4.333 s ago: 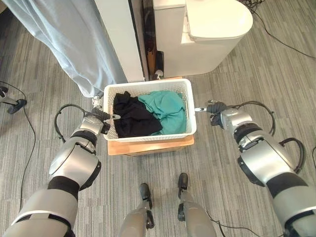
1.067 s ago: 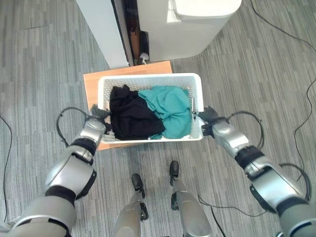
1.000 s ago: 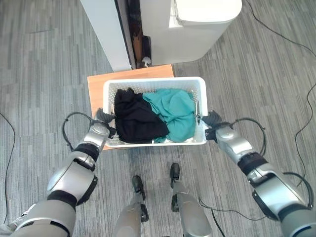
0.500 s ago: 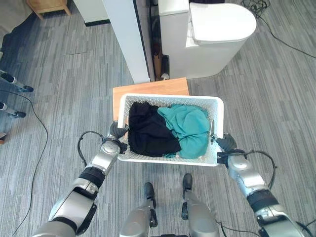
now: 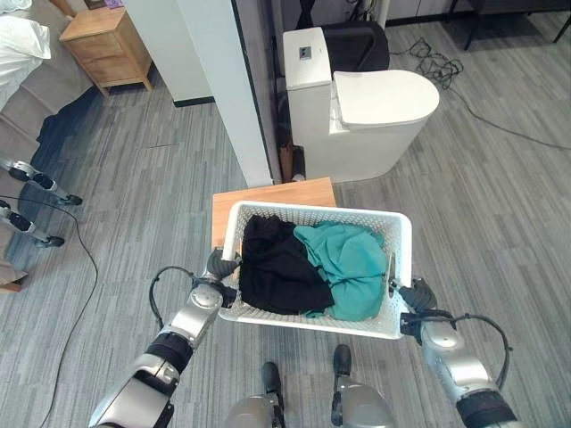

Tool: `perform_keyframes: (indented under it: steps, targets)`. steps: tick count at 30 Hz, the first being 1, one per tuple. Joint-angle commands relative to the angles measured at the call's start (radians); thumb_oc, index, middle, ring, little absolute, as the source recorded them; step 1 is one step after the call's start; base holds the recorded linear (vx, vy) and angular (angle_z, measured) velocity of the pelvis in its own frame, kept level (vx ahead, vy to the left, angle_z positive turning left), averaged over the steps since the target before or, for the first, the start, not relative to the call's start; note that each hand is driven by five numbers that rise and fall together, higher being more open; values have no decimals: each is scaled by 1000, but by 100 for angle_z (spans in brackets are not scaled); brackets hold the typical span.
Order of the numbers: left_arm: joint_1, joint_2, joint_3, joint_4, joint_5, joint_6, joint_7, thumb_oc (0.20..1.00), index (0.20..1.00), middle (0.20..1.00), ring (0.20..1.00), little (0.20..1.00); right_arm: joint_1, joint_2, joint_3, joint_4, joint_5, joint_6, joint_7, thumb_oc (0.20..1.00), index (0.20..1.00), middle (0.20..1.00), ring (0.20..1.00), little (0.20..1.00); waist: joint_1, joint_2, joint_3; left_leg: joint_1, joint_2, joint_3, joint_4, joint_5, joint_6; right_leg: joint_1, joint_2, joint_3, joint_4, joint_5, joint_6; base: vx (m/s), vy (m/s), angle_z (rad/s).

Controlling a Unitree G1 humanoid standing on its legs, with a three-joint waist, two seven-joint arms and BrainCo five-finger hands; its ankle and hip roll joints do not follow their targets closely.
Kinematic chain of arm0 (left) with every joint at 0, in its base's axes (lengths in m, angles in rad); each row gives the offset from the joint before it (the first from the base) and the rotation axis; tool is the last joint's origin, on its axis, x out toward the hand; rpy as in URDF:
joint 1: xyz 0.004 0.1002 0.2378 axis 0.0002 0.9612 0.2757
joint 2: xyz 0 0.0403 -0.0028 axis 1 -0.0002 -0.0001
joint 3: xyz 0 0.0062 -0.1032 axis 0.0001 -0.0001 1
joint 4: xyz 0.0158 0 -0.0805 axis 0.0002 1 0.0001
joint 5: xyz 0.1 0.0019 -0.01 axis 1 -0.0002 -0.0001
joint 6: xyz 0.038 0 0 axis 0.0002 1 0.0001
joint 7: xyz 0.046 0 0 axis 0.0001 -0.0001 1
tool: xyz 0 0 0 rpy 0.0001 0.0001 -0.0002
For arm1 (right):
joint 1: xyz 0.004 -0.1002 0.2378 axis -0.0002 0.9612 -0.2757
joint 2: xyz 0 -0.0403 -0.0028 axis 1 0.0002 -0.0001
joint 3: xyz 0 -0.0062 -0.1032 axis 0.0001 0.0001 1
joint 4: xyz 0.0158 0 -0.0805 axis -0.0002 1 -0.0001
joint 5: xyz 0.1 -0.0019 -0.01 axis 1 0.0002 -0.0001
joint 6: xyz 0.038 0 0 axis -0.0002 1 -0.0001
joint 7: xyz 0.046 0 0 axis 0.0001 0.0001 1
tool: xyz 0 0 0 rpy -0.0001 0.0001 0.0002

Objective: Grab the laundry basket,head to the washer,open it,put in the laundry and shut it.

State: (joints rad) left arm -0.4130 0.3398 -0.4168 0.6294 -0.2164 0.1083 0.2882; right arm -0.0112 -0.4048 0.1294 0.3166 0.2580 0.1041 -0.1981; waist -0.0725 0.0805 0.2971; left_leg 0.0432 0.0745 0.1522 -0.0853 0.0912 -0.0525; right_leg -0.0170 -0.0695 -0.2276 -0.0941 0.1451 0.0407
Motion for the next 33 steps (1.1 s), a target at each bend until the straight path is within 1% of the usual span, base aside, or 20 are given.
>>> perform_keyframes:
  steps: [1, 4, 5, 7, 10, 11, 15, 17, 18, 19, 20, 22, 23, 24, 25, 27, 28, 30, 31, 33]
  targets:
    - [-59, -87, -47, -101, -54, -108, -137, 200, 200, 200, 200, 200, -53, 68, 9, -129, 36, -132, 44, 200, 200, 200, 200, 200, 10, -20, -49, -28, 84, -112, 99, -23, -56, 104, -68, 46, 35, -135, 85, -25, -36, 1]
    - [-54, -86, -44, -87, -59, -111, -143, 200, 200, 200, 200, 200, -47, 64, 10, -127, 40, -132, 52, 200, 200, 200, 200, 200, 13, -33, -43, -49, 44, -216, 132, -55, -61, 91, -70, 69, 35, -125, 82, -48, -26, -15]
    - [-50, -84, -39, -85, -64, -114, -139, 200, 200, 200, 200, 200, -46, 63, 13, -124, 49, -131, 60, 200, 200, 200, 200, 200, 17, -41, -38, -63, 12, -273, 170, -85, -56, 81, -75, 89, 39, -120, 82, -48, 2, -14]
    - [-35, -76, -31, -96, -72, -114, -146, 200, 200, 200, 200, 200, -55, 51, 19, -120, 39, -127, 72, 200, 200, 200, 200, 200, 18, -50, -33, -71, -27, -324, 207, -123, -42, 67, -78, 121, 49, -112, 82, -53, 39, -16]
    - [-23, -78, -28, -99, -84, -114, -157, 200, 200, 200, 200, 200, -63, 47, 19, -95, 43, -125, 76, 200, 200, 200, 200, 200, 16, -51, -26, -81, -52, -332, 238, -145, -33, 56, -83, 143, 61, -108, 85, -37, 95, -50]
    - [-13, -74, -24, -100, -70, -115, -165, 200, 200, 200, 200, 200, -75, 41, 15, -60, 15, -117, 72, 200, 200, 200, 200, 200, 12, -53, -23, -75, -80, -340, 250, -173, -12, 40, -94, 173, 73, -96, 96, -65, 223, -46]
    - [4, -65, -7, -111, -45, -119, -167, 200, 200, 200, 200, 200, -86, 39, 1, -45, 10, -112, 70, 200, 200, 200, 200, 200, -8, -59, -14, -80, -115, -278, 294, -223, 17, -13, -127, 250, 93, -69, 126, -78, 263, -56]
    - [11, -58, 2, -121, -25, -116, -170, 200, 200, 200, 200, 200, -84, 41, -10, -49, 9, -108, 70, 200, 200, 200, 200, 200, -10, -60, -14, -79, -131, -217, 302, -246, 32, -53, -147, 310, 93, -40, 157, -113, 401, -88]
    - [17, -48, 10, -113, -16, -118, -171, 200, 200, 200, 200, 200, -90, 53, -18, -24, 2, -103, 66, 200, 200, 200, 200, 200, -23, -59, -14, -67, -147, -155, 262, -243, 54, -108, -171, 356, 80, 14, 200, -114, 388, -90]
    - [17, -48, 10, -112, -16, -119, -172, 200, 200, 200, 200, 200, -90, 53, -18, -24, 1, -103, 66, 200, 200, 200, 200, 200, -18, -60, -16, -67, -147, -151, 259, -242, 54, -111, -170, 361, 80, 15, 201, -134, 354, -110]
    - [22, -44, 15, -111, -13, -119, -169, 200, 200, 200, 200, 200, -94, 64, -15, -20, 7, -102, 67, 200, 200, 200, 200, 200, -19, -62, -15, -66, -146, -125, 237, -232, 59, -139, -173, 363, 75, 32, 214, -87, 157, -63]
    - [40, -33, 33, -114, -9, -116, -169, 200, 200, 200, 200, 200, -98, 80, -9, -19, 19, -102, 75, 200, 200, 200, 200, 200, -5, -65, -14, -54, -130, -70, 188, -215, 64, -171, -181, 300, 60, 52, 219, -153, 175, -106]
    - [51, -29, 43, -123, -14, -115, -167, 200, 200, 200, 200, 200, -110, 85, 2, -11, 14, -102, 77, 200, 200, 200, 200, 200, 19, -60, -3, -54, -113, -36, 175, -201, 63, -201, -188, 174, 101, 31, 208, -208, 103, -133]
    - [54, -26, 47, -131, -6, -109, -175, 200, 200, 200, 200, 200, -107, 84, 5, -22, 13, -100, 86, 200, 200, 200, 200, 200, 19, -57, 1, -66, -108, -34, 164, -182, 67, -196, -186, 151, 140, 7, 198, -260, 128, -153]
    - [52, -20, 43, -129, 7, -103, -183, 200, 200, 200, 200, 200, -92, 86, 5, -10, 28, -100, 95, 200, 200, 200, 200, 200, 12, -59, 0, -69, -104, -10, 134, -150, 74, -156, -145, 153, 236, -54, 181, -206, 122, -125]
    - [58, -21, 38, -131, 20, -95, -194, 200, 200, 200, 200, 200, -74, 96, 5, -13, 43, -104, 102, 200, 200, 200, 200, 200, 20, -52, -9, -71, -95, 8, 109, -128, 86, -121, -110, 139, 340, -121, 160, -159, 110, -48]
    - [59, -23, 39, -131, 28, -93, -198, 200, 200, 200, 200, 200, -63, 101, 8, -17, 46, -106, 107, 200, 200, 200, 200, 200, 29, -49, -18, -79, -89, 21, 95, -115, 87, -110, -99, 117, 373, -150, 152, -138, 66, -18]
    - [58, -23, 42, -127, 35, -89, -197, 200, 200, 200, 200, 200, -62, 104, 13, -10, 55, -112, 107, 200, 200, 200, 200, 200, 49, -55, -31, -85, -81, 58, 72, -95, 85, -69, -99, 68, 372, -179, 147, -128, 12, -26]
    - [62, -19, 51, -129, 38, -88, -192, 200, 200, 200, 200, 200, -67, 107, 18, 0, 65, -116, 106, 200, 200, 200, 200, 200, 66, -61, -35, -90, -77, 84, 65, -86, 83, -40, -116, 23, 372, -189, 146, -158, -39, -39]
    - [68, -11, 66, -126, 39, -85, -192, 200, 200, 200, 200, 200, -91, 108, 39, 18, 78, -118, 108, 200, 200, 200, 200, 200, 105, -76, -50, -122, -59, 144, 52, -56, 79, 7, -134, -29, 350, -173, 150, -161, -71, -73]
